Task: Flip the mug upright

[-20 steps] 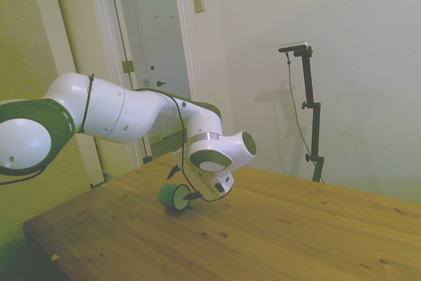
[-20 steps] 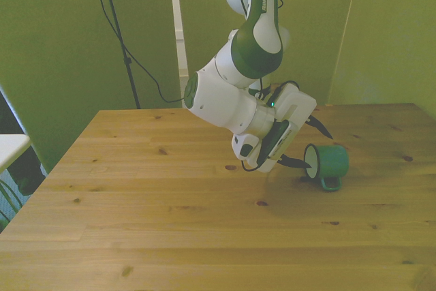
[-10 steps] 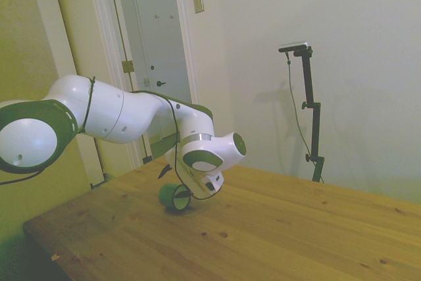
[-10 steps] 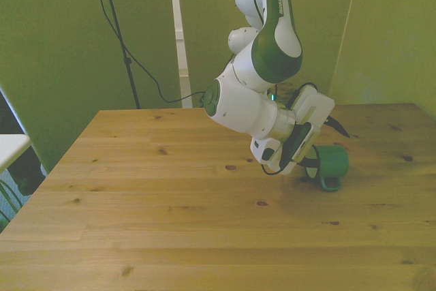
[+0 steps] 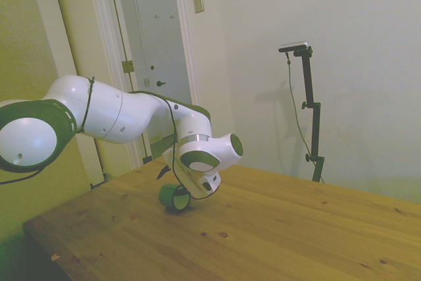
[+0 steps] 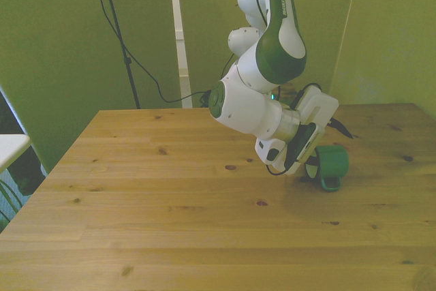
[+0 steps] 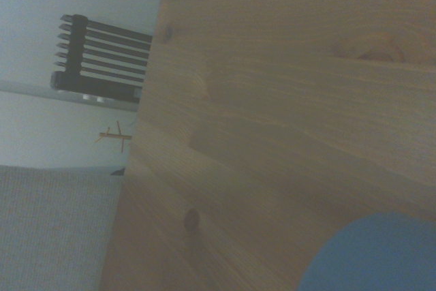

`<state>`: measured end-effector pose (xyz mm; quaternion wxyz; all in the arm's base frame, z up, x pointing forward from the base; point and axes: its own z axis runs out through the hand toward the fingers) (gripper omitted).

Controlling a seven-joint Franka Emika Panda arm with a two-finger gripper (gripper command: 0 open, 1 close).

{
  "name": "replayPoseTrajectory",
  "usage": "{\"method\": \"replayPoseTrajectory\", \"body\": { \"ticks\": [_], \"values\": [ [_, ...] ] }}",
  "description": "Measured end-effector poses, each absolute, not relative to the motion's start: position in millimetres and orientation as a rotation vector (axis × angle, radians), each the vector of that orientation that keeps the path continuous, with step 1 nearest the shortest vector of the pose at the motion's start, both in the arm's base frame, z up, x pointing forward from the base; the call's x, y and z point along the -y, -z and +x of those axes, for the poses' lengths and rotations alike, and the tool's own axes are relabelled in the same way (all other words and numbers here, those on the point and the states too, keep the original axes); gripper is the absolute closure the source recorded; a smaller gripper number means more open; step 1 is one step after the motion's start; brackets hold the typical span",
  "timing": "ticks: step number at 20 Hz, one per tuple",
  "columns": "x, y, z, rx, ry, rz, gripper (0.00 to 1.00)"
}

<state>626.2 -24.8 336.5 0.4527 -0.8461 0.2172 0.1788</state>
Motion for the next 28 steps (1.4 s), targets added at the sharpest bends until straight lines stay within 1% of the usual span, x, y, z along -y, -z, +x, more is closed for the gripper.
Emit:
{"method": "replayPoseTrajectory", "body": {
  "ticks": [14,22,25,28],
  "values": [
    [23,-336,627,-0.538,-0.434,-2.095,1.0],
    [22,-343,629,-0.528,-0.422,-2.105,1.0],
    [22,-353,627,-0.516,-0.4,-2.142,1.0],
    [21,-375,619,-0.502,-0.332,-2.246,1.0]
  ]
}}
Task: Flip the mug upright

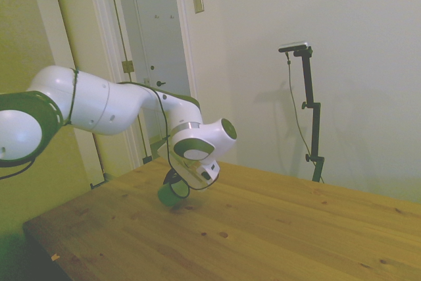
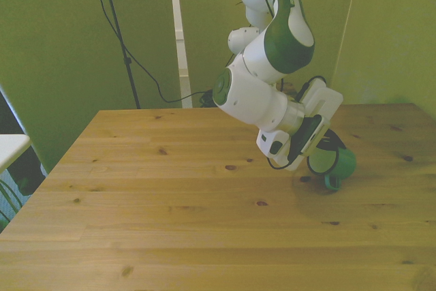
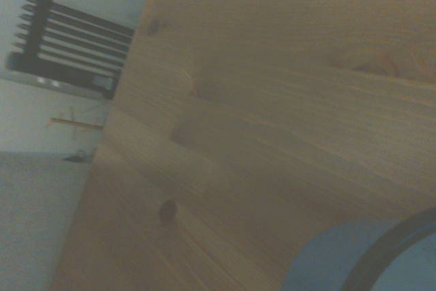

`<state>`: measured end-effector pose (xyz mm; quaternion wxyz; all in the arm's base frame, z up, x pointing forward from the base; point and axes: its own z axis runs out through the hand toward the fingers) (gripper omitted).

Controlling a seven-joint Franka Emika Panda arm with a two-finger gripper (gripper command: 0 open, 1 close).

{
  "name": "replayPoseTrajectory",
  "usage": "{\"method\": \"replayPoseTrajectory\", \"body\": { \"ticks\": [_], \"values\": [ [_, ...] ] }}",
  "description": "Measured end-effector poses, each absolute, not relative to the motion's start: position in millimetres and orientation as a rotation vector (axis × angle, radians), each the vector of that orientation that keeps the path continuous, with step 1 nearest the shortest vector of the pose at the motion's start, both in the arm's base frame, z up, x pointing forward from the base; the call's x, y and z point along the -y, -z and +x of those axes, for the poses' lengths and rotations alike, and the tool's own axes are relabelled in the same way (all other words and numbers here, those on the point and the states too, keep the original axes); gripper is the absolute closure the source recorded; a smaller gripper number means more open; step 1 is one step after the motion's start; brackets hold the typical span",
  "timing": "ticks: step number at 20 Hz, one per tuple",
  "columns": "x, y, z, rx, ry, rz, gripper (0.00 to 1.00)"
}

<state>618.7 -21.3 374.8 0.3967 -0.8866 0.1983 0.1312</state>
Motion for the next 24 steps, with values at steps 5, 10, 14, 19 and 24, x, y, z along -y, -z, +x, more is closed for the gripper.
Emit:
{"method": "replayPoseTrajectory", "body": {
  "ticks": [5,10,14,19,24],
  "values": [
    [29,-431,581,-0.531,-0.102,-2.42,1.0],
    [47,-471,545,-0.646,0.152,-2.559,1.0],
    [62,-482,531,-0.788,0.332,-2.652,1.0],
    [90,-463,531,-1.035,0.471,-2.73,1.0],
    [109,-427,539,-1.197,0.457,-2.756,1.0]
  ]
}}
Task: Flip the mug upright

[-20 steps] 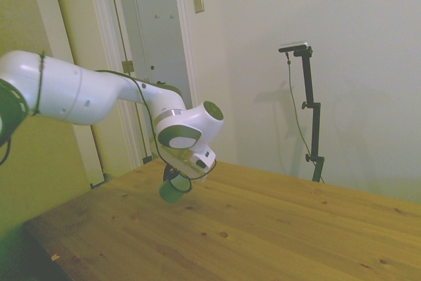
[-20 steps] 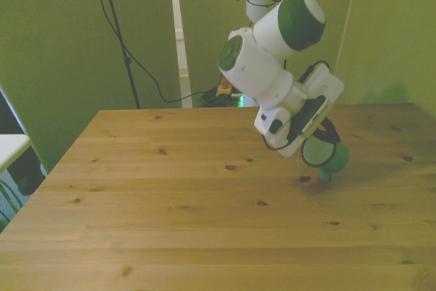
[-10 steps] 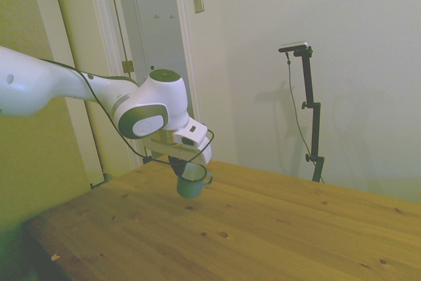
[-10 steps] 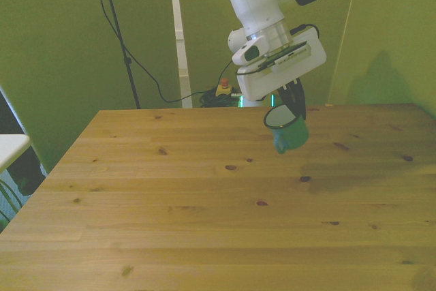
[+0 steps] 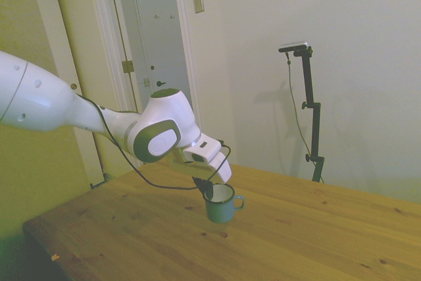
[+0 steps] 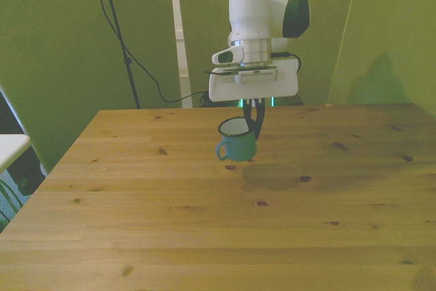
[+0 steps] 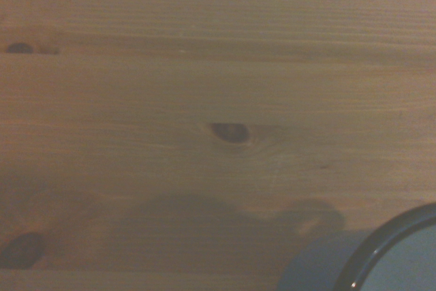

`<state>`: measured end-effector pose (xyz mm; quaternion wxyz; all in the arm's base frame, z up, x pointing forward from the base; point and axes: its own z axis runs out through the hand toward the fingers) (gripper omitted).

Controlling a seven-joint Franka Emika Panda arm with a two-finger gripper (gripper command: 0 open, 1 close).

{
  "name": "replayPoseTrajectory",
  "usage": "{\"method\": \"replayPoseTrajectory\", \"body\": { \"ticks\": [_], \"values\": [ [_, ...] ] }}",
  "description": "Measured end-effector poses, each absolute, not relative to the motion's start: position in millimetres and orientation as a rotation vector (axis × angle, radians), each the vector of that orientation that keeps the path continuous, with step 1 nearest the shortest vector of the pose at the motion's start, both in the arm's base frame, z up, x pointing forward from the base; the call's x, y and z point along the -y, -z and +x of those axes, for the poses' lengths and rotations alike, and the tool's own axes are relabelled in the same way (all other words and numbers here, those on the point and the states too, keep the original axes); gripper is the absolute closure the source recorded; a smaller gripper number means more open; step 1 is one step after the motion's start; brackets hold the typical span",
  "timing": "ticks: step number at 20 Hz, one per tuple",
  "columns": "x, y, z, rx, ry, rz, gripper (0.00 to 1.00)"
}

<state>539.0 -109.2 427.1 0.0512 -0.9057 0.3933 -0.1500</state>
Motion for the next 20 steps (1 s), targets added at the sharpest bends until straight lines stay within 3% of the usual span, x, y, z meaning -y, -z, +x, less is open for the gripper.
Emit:
{"method": "replayPoseTrajectory", "body": {
  "ticks": [7,8,20],
  "values": [
    [129,-394,551,-1.269,0.457,-2.745,1.0],
    [130,-391,554,-1.281,0.461,-2.74,0.0],
    [124,-383,560,-1.311,0.465,-2.719,0.0]
  ]
}}
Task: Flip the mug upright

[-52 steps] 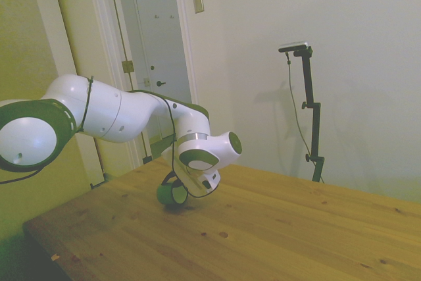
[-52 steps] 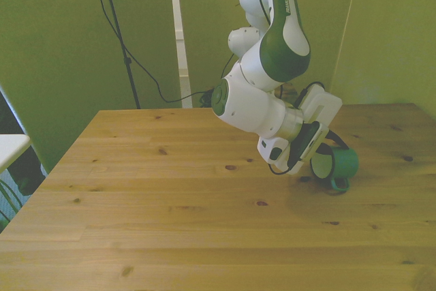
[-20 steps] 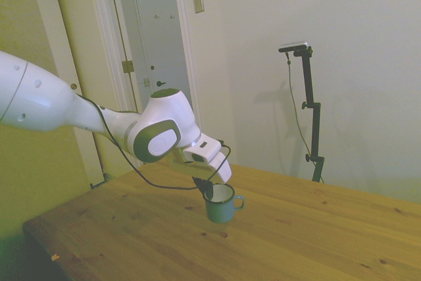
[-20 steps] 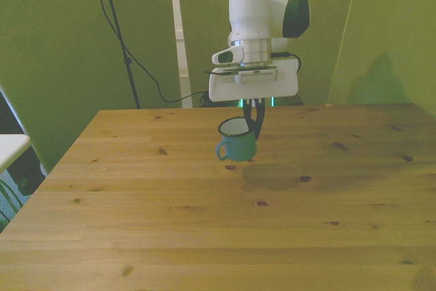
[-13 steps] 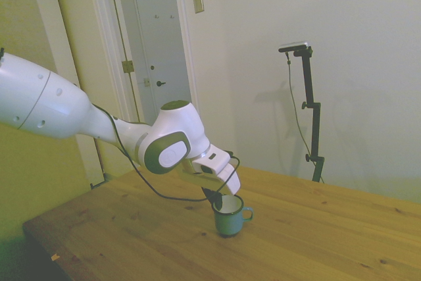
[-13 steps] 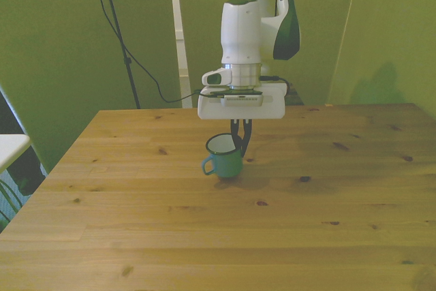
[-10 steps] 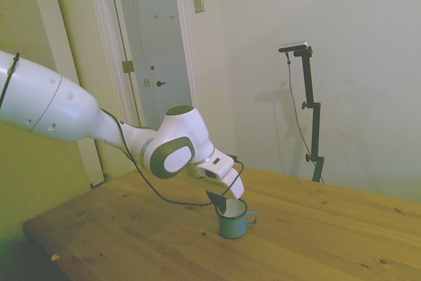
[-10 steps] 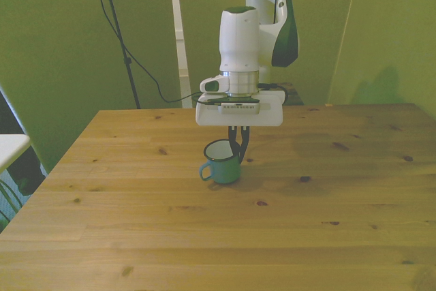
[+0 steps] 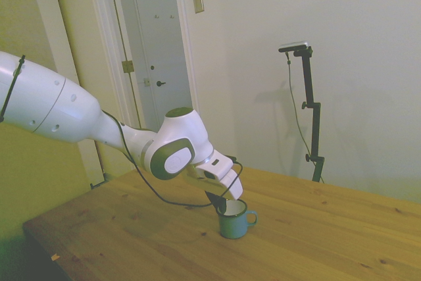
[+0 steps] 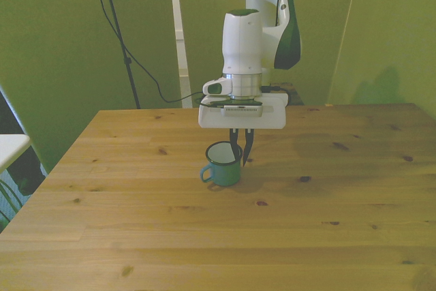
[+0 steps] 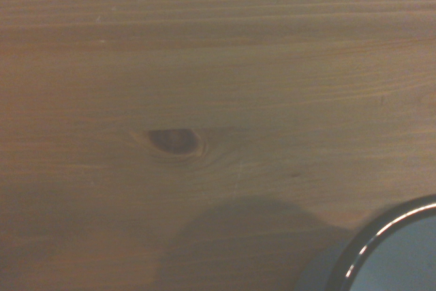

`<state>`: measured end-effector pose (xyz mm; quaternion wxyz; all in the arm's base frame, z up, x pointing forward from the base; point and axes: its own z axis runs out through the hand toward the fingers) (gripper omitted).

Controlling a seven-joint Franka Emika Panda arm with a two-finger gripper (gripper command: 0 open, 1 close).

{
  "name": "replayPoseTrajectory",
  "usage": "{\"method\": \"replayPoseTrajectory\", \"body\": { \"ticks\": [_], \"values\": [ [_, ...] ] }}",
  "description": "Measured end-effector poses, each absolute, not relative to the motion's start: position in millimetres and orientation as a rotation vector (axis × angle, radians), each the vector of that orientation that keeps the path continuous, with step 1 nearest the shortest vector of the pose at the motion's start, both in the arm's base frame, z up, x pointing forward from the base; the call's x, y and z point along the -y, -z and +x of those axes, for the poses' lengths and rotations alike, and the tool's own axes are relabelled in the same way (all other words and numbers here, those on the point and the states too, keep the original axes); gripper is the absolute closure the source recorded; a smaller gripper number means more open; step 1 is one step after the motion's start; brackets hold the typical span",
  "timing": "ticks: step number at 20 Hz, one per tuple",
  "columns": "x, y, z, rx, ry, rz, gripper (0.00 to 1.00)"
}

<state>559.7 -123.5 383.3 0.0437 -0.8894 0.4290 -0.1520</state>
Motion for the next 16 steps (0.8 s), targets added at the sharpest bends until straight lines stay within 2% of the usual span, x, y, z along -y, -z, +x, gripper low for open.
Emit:
{"method": "replayPoseTrajectory", "body": {
  "ticks": [8,16],
  "values": [
    [119,-398,553,-1.304,0.504,-2.724,0.0],
    [72,-442,494,-1.279,0.624,-2.715,0.0]
  ]
}}
